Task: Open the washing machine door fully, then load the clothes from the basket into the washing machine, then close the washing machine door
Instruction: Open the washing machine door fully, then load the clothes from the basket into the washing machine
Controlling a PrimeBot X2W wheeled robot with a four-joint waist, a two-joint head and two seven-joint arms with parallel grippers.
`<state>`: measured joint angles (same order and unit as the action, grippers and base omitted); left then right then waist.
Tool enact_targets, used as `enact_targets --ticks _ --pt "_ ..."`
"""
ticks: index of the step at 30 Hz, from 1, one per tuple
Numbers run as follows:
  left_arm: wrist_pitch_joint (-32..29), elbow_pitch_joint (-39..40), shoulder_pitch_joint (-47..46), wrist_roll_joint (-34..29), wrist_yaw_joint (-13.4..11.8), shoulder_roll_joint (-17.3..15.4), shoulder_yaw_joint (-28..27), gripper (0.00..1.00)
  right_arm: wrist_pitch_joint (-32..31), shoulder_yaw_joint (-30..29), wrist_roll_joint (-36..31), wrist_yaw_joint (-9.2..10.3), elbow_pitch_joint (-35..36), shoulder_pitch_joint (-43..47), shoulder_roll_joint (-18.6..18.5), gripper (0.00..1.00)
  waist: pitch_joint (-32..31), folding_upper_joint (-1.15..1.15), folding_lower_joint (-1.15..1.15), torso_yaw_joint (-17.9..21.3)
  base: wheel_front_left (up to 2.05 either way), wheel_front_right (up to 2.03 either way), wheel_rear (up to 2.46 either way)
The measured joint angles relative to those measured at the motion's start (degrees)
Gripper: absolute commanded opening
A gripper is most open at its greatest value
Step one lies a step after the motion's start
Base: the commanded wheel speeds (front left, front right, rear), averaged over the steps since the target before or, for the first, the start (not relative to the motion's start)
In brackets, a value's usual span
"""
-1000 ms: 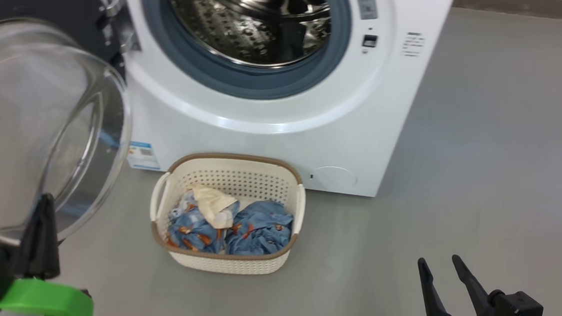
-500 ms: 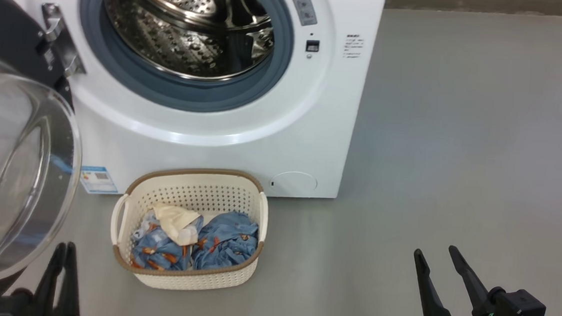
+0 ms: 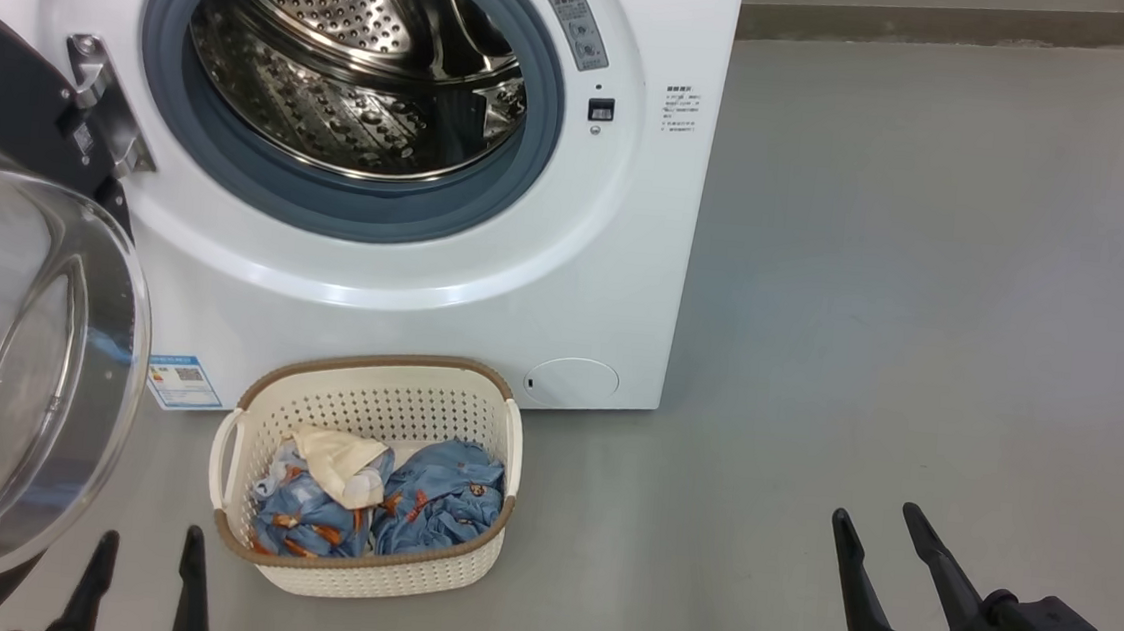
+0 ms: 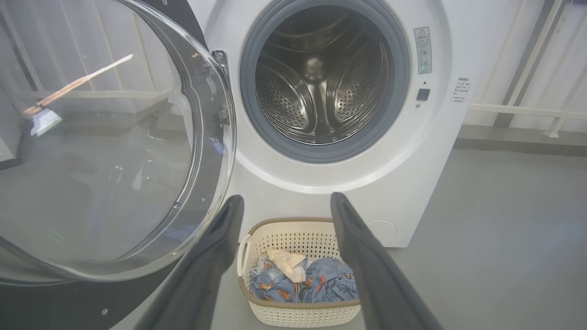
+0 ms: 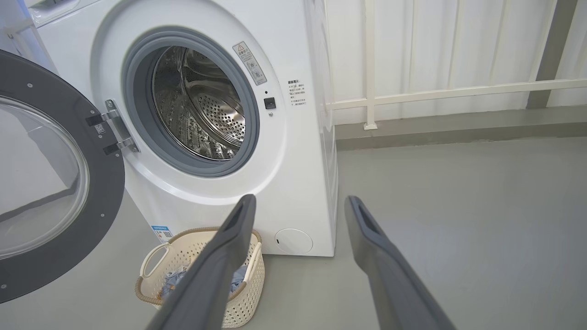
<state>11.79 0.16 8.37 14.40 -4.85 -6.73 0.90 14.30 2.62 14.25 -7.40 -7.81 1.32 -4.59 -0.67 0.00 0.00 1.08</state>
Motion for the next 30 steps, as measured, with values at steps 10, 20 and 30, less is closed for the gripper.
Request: enact_targets --ticks 10,20,30 --pt "0.69 -2.01 1.00 0.02 0.15 -0.02 0.98 1.00 0.00 -1.26 -0.03 0.00 0.00 0.14 0.66 1.00 0.02 0.00 0.00 -0.20 0.00 0.00 0.00" --pt "1.91 -2.57 1.00 -0.07 0.67 -0.10 1.67 1.00 0.00 -1.57 -0.29 0.00 0.05 0.15 0.78 1.00 -0.03 0.00 0.00 -0.17 0.00 0.00 0.00" --pt "2.33 -2.97 0.99 -0.07 1.15 -0.65 2.05 1.00 0.00 -2.07 -0.56 0.00 0.23 0.15 0.82 1.00 -0.24 0.00 0.00 -0.14 0.00 0.00 0.00"
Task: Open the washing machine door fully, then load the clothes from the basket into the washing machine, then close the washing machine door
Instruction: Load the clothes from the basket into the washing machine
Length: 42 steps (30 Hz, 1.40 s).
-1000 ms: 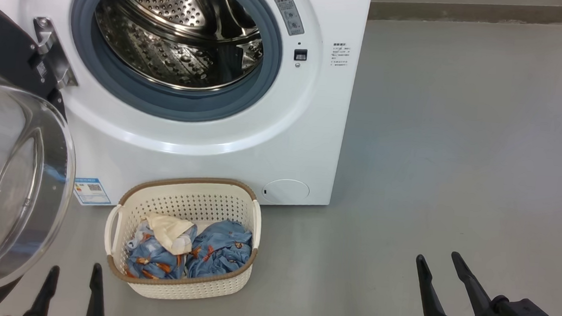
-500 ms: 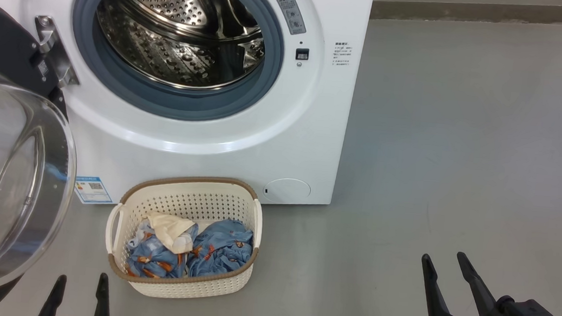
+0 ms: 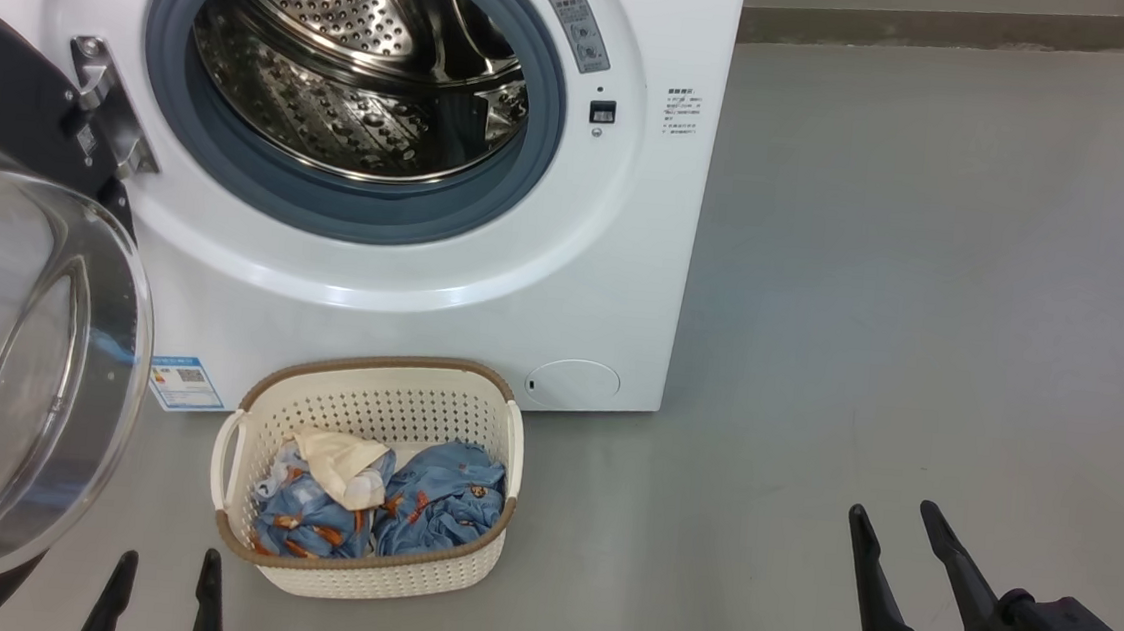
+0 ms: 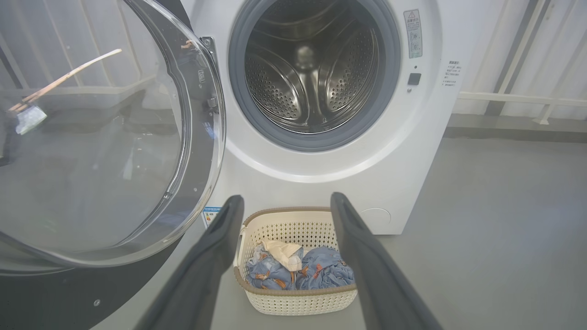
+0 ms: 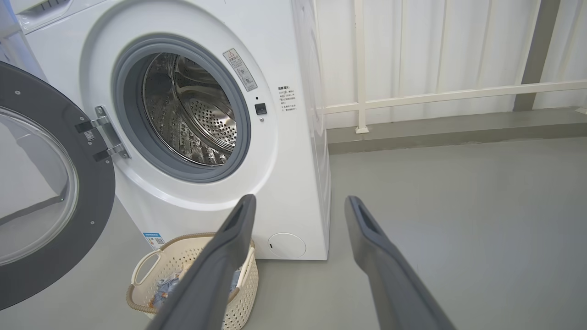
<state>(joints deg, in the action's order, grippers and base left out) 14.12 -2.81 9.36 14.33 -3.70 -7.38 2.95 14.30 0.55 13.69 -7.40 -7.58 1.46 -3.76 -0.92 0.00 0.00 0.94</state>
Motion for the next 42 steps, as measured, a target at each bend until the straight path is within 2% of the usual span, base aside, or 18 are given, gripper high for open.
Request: enact_targets --ticks 29,42 --pt "0.10 -0.63 -0.23 -0.32 0.47 0.25 -0.99 1.00 0.00 -1.16 -0.59 0.00 0.38 -0.01 0.30 1.00 0.49 0.00 0.00 -0.74 0.02 -0.02 0.00" --pt "0.10 -1.53 -0.41 -0.33 0.44 0.68 -1.42 1.00 0.00 -1.07 -0.58 0.00 0.23 -0.01 0.42 1.00 1.17 0.00 0.00 -1.61 1.18 -1.18 0.00"
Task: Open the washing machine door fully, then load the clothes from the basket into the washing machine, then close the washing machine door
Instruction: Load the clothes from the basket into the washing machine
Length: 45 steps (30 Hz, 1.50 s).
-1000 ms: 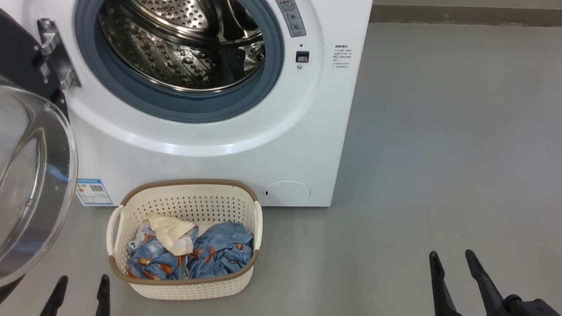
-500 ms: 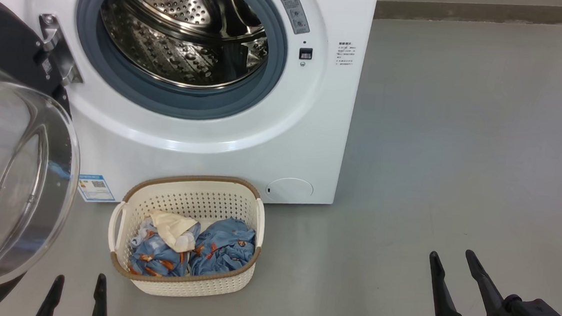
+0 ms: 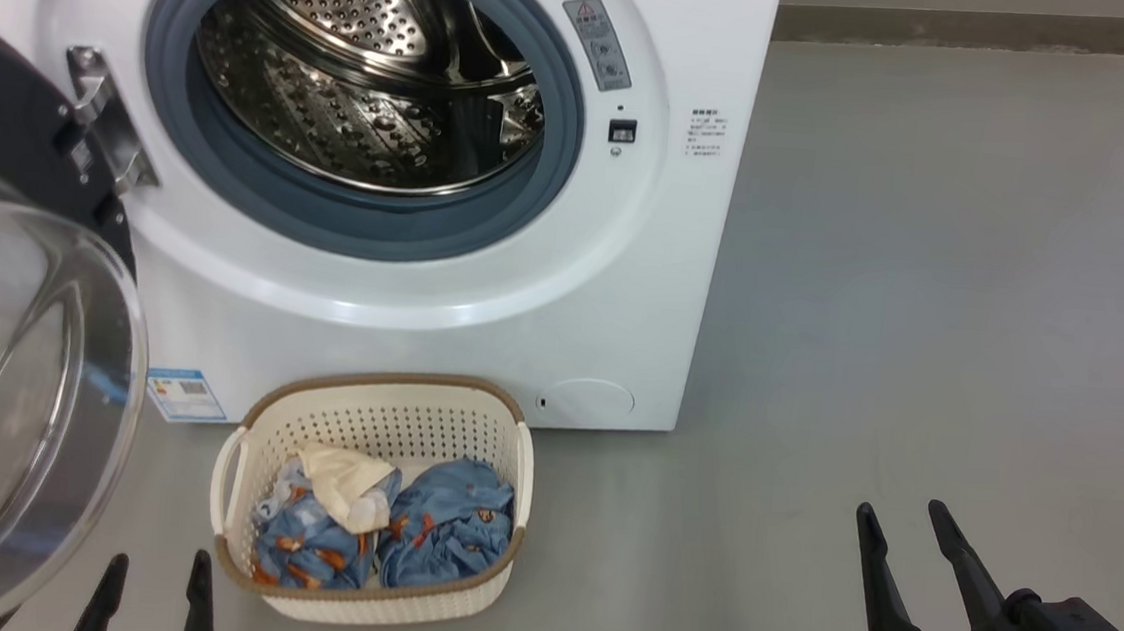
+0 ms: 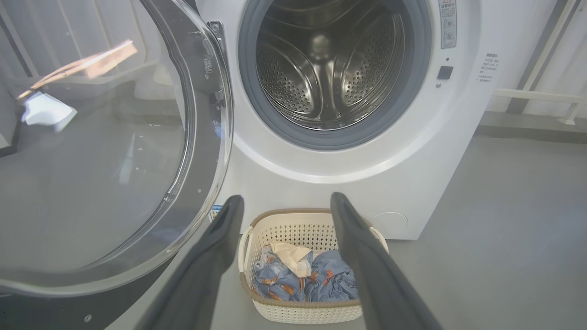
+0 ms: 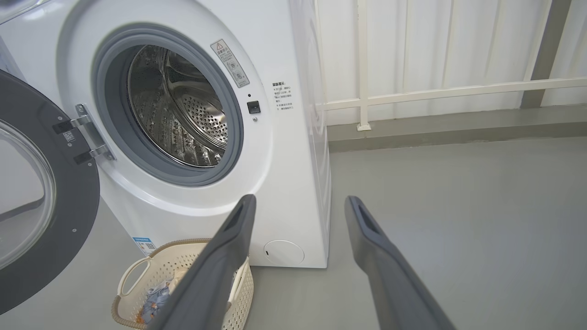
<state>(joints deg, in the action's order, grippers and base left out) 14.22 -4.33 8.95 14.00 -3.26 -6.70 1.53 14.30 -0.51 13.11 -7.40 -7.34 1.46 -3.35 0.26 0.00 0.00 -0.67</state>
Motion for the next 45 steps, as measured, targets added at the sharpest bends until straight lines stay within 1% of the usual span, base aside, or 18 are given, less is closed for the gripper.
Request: enact_targets --ticks 4,8,15,26,34,45 --pt "0.01 0.52 -1.25 -0.10 -0.57 0.37 -0.86 1.00 0.00 0.04 0.01 0.00 -0.03 -0.01 0.00 1.00 0.51 0.00 0.00 -0.19 2.09 -2.09 0.00" --pt "0.33 0.65 -1.99 -0.11 -0.56 0.42 -1.24 1.00 0.00 0.07 0.03 0.00 -0.03 -0.03 -0.01 1.00 0.82 0.00 0.00 -0.27 1.66 -1.66 0.00" --pt "0.38 0.55 -2.05 -0.18 -0.47 0.83 -1.52 1.00 0.00 0.02 0.18 0.00 -0.09 -0.05 -0.03 1.00 1.22 0.00 0.00 -0.44 0.91 -0.91 0.00" --pt "0.40 -0.34 -2.19 -0.19 0.11 2.08 -1.82 1.00 0.00 0.07 0.18 0.00 -0.55 -0.09 -0.02 1.00 1.41 0.00 0.00 -0.67 0.06 -0.06 0.00" --pt "0.40 -0.62 -2.16 -0.71 1.54 2.14 -1.76 1.00 0.00 0.15 0.16 0.00 -0.96 -0.08 -0.02 1.00 0.67 0.00 0.00 -0.59 0.00 0.00 0.00" --pt "0.40 -0.62 -1.83 -1.69 2.02 2.19 -1.76 1.00 0.00 0.13 0.16 0.00 -1.01 -0.03 -0.02 1.00 0.05 0.00 0.00 -0.49 0.00 0.00 0.00"
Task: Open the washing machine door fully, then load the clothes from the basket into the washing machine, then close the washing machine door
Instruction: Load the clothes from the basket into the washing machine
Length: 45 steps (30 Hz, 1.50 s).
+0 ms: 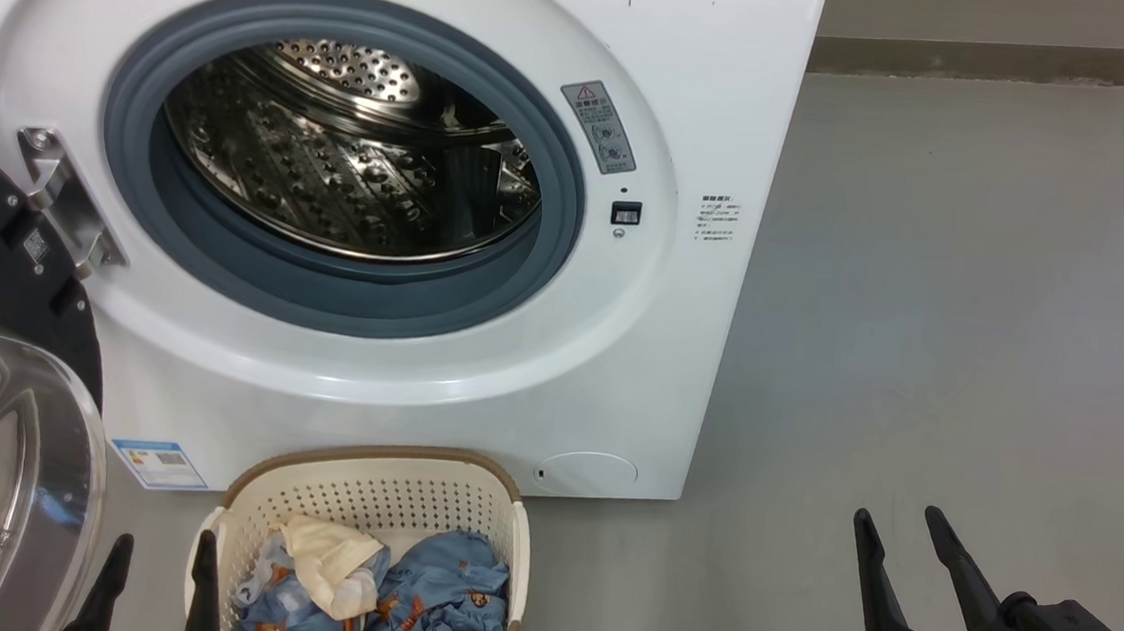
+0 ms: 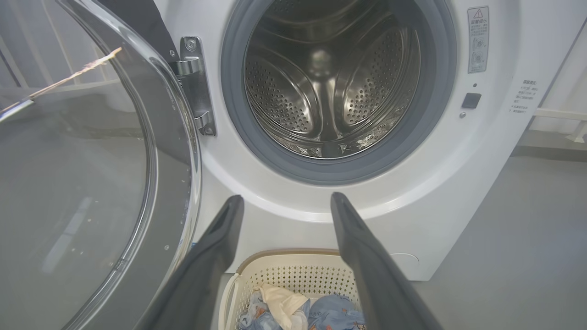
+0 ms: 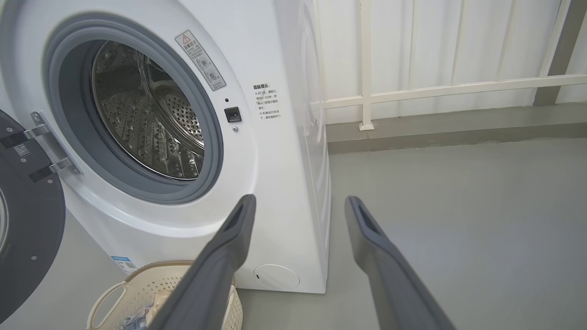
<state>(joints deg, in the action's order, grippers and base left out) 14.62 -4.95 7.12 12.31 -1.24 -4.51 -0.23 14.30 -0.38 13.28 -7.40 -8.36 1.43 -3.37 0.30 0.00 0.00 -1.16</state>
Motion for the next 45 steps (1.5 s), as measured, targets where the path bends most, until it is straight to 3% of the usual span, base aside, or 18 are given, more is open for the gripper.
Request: enact_targets --ticks 12,25,45 --pt "0.00 0.03 -0.02 0.00 0.01 0.21 0.26 1.00 0.00 -0.08 0.00 0.00 0.07 0.01 -0.07 1.00 0.89 0.00 0.00 -0.19 0.00 0.00 0.00" --pt "0.00 -0.68 -4.21 0.00 0.80 0.64 1.62 1.00 0.00 -0.38 0.00 0.00 1.36 -0.57 -0.07 1.00 6.79 0.00 0.00 -0.74 0.00 0.00 0.00" --pt "0.01 -13.55 -27.61 -0.01 4.56 1.75 2.99 1.00 0.00 -0.32 -0.60 0.00 4.36 -9.99 -0.66 1.00 23.24 0.00 0.00 -1.47 0.00 0.00 0.00"
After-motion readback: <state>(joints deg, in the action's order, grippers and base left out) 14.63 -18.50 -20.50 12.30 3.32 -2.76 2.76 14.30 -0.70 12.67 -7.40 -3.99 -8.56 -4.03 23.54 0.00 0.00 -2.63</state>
